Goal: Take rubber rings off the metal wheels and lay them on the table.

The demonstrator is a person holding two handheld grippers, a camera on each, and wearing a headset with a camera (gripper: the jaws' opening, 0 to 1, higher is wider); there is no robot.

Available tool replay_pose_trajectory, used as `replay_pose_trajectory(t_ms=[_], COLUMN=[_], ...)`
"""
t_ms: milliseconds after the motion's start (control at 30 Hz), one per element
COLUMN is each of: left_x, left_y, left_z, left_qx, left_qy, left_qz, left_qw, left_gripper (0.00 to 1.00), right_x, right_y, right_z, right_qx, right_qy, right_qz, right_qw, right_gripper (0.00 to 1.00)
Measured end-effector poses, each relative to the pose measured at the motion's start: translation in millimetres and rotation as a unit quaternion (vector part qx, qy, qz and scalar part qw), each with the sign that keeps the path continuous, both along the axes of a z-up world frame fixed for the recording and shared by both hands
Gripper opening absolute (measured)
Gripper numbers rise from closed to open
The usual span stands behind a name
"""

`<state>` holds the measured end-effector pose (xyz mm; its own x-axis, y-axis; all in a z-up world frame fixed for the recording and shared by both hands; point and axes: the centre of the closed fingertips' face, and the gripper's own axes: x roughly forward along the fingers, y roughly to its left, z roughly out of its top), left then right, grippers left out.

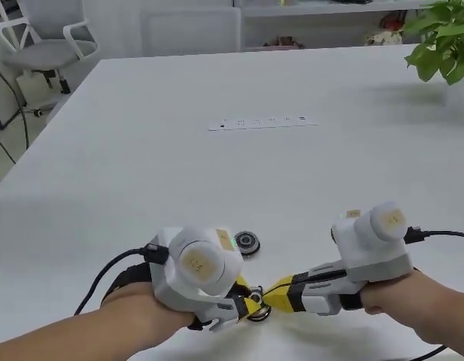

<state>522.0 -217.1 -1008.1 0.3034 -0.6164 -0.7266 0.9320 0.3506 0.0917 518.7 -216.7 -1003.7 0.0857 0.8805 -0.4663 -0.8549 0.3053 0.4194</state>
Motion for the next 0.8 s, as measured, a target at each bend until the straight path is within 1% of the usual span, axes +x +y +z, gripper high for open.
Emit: replay_pose_trajectory(t_ms=[167,367,800], left_x=[0.0,-0.1,-0.3], left_y=[-0.1,-0.1,-0.4], left_z=[0.1,0.1,0.0], left_qx=[0.0,0.0,-0.001], left_qy=[0.0,0.0,0.0], left_qz=[0.0,0.0,0.0], left_qw=[1.0,1.0,1.0], left_gripper=[0.12,0.12,0.12], right_x=[-1.0,-1.2,-1.6], right_y=[2.5,3.6,3.3], right_z=[1.0,3.0,5.2], right_qx=[0.002,0.008,0.011], right_qy=[-0.004,-0.003,-0.007], right_qz=[0.006,0.006,0.007], right_qw=[1.0,0.9999,0.9999], right_gripper=[0.0,0.0,0.0])
